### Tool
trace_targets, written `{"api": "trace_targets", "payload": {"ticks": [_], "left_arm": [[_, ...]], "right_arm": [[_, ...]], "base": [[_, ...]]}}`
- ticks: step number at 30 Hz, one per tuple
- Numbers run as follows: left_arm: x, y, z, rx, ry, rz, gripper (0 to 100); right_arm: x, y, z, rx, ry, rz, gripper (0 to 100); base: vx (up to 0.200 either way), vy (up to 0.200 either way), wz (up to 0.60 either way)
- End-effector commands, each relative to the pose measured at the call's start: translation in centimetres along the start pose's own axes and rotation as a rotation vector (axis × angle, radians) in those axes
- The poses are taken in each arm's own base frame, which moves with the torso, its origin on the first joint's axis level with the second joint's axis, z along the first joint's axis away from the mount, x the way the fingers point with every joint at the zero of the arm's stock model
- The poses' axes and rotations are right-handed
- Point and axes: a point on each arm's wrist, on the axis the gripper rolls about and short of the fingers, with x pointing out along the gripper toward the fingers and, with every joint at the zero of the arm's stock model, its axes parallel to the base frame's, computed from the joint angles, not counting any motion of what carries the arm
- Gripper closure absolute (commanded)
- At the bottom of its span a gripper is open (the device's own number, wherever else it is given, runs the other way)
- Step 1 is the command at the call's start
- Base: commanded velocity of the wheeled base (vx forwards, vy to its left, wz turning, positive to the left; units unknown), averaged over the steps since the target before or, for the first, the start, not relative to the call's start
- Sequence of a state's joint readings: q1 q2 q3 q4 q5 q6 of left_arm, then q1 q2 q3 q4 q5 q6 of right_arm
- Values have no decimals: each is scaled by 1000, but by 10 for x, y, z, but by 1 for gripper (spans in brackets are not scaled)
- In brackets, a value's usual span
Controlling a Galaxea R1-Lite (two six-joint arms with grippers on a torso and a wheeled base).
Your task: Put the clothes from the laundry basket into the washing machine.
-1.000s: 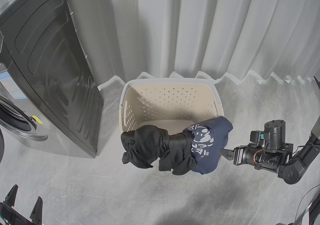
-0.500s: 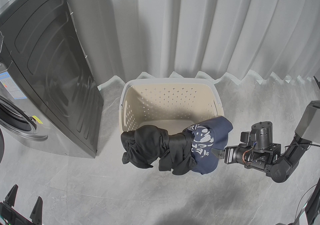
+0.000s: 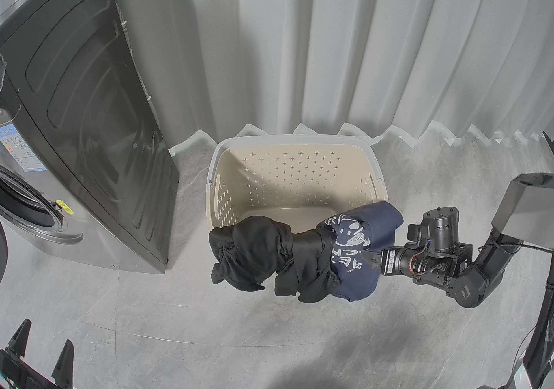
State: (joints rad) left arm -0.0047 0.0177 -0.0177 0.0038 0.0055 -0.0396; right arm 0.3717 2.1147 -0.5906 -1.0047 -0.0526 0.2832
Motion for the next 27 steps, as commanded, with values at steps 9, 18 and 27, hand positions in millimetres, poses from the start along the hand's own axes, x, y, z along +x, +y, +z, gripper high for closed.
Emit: {"api": "trace_targets", "payload": {"ticks": [9,18,27], "left_arm": [[0,0,-4,0,5,1,0],[0,0,-4,0,5,1,0],[0,0,-4,0,5,1,0]], "right_arm": [[19,-1,-3,11,-3,-17,100],[6,8,1,12,-58,8,100],[-37,17,10,23,-95,58,100]], "base": [[0,0,0],[0,0,0],[0,0,0]]}}
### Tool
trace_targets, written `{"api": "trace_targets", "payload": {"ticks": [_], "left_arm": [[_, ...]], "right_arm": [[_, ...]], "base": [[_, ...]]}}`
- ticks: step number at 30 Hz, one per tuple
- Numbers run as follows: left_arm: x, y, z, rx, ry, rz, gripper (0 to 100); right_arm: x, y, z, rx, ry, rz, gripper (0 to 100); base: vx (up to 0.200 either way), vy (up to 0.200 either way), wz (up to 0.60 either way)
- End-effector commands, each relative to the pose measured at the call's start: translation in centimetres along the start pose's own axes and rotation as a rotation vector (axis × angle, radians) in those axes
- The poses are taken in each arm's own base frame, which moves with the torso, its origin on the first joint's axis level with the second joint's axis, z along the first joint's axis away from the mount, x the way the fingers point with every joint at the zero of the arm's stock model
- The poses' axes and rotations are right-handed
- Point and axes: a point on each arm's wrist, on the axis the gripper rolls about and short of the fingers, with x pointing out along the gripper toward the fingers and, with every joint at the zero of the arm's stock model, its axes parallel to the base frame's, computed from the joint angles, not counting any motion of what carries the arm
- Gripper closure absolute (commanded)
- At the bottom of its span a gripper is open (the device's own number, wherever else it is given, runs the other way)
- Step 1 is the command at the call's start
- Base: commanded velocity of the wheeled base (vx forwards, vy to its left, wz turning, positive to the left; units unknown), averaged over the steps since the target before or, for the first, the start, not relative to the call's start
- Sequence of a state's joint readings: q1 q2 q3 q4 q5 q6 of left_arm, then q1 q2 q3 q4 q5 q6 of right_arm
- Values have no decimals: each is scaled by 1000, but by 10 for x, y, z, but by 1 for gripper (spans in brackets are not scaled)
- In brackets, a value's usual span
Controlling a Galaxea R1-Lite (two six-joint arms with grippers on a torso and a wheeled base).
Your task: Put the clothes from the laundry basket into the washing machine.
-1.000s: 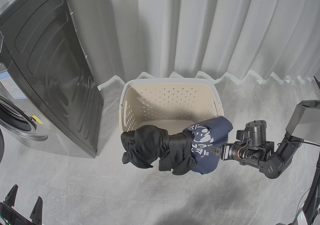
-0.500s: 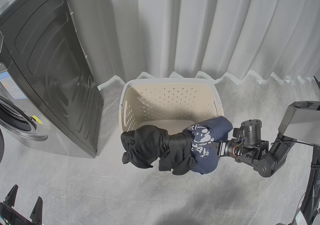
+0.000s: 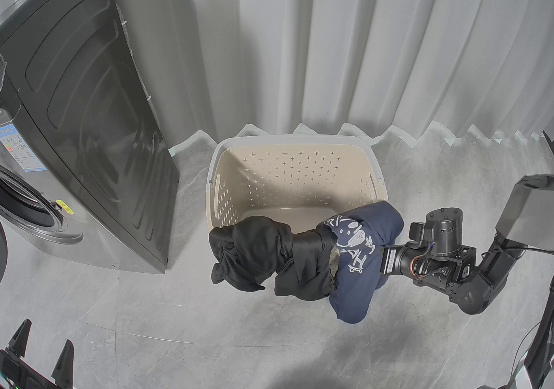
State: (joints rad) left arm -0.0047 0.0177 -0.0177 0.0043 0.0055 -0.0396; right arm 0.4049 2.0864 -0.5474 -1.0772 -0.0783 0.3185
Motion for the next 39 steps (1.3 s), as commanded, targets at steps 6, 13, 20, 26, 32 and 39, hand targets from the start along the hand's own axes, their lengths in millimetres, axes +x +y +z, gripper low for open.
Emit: {"api": "trace_targets", "payload": {"ticks": [6,13,20,26,32,39], "left_arm": [[0,0,-4,0,5,1,0],[0,0,-4,-2,5,1,0],[0,0,-4,-2,5,1,0],[0,0,-4,-2,5,-1,0],[0,0,-4,-2,5,1,0],[0,0,-4,-2,5,1,0]], "right_arm": [[-27,8,2,-3,-9,33,100],[-14,6,-11,-12,39,14,0],[13,2,-13,-11,39,-2,0],[30,1,-11,-8,23,-7,100],[30,3,-8,-6,-26,11,100],[9,8,-4,-8,-41,30,100]], "base": [[0,0,0],[0,0,0],[0,0,0],[0,0,0],[0,0,0],[0,0,0]]}}
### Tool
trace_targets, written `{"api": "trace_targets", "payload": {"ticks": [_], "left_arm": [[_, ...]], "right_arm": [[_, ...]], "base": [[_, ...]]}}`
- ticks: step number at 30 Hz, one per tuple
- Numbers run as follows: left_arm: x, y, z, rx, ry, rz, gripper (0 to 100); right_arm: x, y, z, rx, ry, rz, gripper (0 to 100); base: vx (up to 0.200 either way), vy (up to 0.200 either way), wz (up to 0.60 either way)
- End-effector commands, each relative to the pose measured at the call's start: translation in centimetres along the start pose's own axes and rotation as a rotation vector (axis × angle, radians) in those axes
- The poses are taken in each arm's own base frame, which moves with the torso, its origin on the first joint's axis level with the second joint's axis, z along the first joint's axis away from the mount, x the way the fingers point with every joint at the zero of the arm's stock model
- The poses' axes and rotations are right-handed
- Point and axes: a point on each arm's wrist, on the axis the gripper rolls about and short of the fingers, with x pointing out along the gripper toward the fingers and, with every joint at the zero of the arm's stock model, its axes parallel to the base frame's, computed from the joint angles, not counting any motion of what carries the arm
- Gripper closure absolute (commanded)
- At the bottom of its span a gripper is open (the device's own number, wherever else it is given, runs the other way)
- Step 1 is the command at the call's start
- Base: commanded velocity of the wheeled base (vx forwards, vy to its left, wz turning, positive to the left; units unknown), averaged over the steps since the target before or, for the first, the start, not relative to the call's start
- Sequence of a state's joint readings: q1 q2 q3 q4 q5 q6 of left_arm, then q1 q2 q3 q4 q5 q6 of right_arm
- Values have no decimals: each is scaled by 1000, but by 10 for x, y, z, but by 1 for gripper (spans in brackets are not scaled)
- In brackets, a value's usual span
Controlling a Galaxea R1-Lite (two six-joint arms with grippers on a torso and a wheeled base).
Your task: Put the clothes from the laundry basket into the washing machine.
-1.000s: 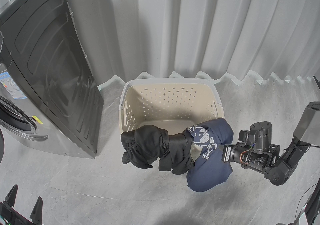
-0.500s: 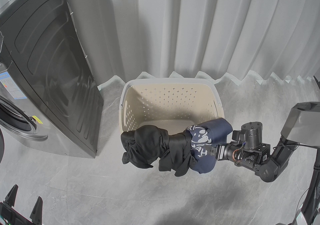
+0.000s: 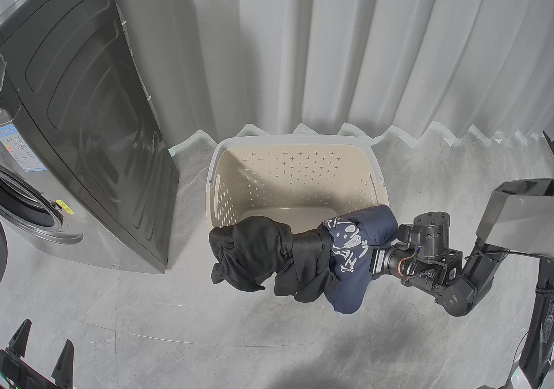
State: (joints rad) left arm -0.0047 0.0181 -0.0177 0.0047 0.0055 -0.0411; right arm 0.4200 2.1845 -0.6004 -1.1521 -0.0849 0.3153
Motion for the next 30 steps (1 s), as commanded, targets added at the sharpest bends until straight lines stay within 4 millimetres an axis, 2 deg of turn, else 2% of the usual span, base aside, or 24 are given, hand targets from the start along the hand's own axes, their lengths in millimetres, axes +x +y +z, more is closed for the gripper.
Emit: {"api": "trace_targets", "payload": {"ticks": [1,6,13,14,21,30], "left_arm": [[0,0,-4,0,4,1,0],[0,0,-4,0,4,1,0],[0,0,-4,0,4,1,0],[0,0,-4,0,4,1,0],[0,0,-4,0,4,1,0],[0,0,-4,0,4,1,0]], "right_arm": [[-21,5,7,-1,-17,20,100],[-49,13,15,-2,-46,53,100],[-46,9,7,-1,-13,36,100],[-41,6,2,-4,6,24,0],[-29,-1,-4,-3,4,5,0],[5,-15,-5,2,-11,-35,0]], "base": [[0,0,0],[0,0,0],[0,0,0],[0,0,0],[0,0,0],[0,0,0]]}}
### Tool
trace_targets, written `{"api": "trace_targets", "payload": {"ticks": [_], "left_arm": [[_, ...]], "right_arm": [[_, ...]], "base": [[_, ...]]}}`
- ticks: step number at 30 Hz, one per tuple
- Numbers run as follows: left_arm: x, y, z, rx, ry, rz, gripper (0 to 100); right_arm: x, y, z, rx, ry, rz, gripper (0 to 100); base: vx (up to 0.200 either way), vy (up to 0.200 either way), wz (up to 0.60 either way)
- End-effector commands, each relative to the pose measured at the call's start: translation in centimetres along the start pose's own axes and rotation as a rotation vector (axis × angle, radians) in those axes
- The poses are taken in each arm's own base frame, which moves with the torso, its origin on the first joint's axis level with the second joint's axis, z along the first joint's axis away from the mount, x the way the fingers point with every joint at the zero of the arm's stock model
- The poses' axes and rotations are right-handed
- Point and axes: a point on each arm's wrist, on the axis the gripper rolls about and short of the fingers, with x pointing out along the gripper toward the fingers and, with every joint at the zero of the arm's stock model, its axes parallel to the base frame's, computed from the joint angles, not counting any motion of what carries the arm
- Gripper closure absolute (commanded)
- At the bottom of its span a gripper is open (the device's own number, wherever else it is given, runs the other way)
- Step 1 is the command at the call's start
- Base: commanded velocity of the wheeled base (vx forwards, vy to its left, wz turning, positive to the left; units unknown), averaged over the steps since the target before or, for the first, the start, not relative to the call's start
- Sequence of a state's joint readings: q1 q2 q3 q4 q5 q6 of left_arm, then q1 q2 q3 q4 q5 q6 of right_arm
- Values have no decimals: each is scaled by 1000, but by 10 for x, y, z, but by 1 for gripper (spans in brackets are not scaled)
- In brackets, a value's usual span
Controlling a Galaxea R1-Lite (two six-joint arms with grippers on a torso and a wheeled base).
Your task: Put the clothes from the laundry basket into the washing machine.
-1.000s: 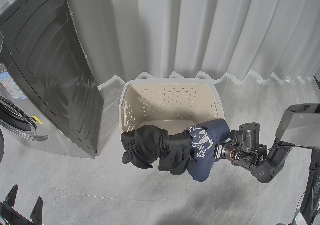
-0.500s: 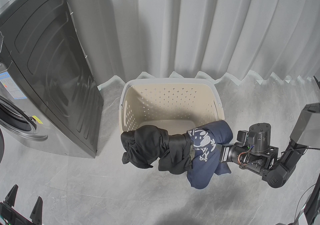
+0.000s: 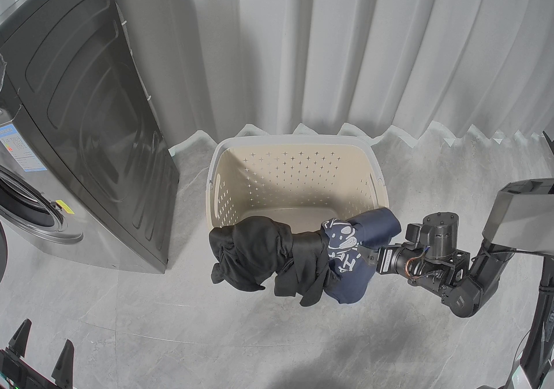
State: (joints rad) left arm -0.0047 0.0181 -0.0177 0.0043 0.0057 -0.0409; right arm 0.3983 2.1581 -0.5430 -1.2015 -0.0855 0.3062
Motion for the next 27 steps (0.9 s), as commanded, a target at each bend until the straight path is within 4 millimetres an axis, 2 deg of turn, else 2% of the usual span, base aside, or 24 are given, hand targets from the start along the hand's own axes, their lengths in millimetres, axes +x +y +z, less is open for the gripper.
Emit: {"api": "trace_targets", "payload": {"ticks": [1,2,9,15,19,24,27], "left_arm": [[0,0,-4,-1,4,1,0],[0,0,-4,-1,4,1,0],[0,0,-4,-1,4,1,0],[0,0,-4,-1,4,1,0],[0,0,-4,-1,4,1,0],[0,0,-4,-1,5,-1,0],[0,0,-4,-1,4,1,0]], "right_arm": [[21,-6,-4,4,-3,-18,0],[22,-6,-4,2,-6,-17,100],[19,0,-1,-1,-39,12,100],[1,9,5,-8,-57,44,100],[-33,23,24,-13,-116,97,100],[-65,36,44,-10,-200,154,100],[-70,37,48,-9,-215,161,100]], "base": [[0,0,0],[0,0,0],[0,0,0],[0,0,0],[0,0,0],[0,0,0],[0,0,0]]}}
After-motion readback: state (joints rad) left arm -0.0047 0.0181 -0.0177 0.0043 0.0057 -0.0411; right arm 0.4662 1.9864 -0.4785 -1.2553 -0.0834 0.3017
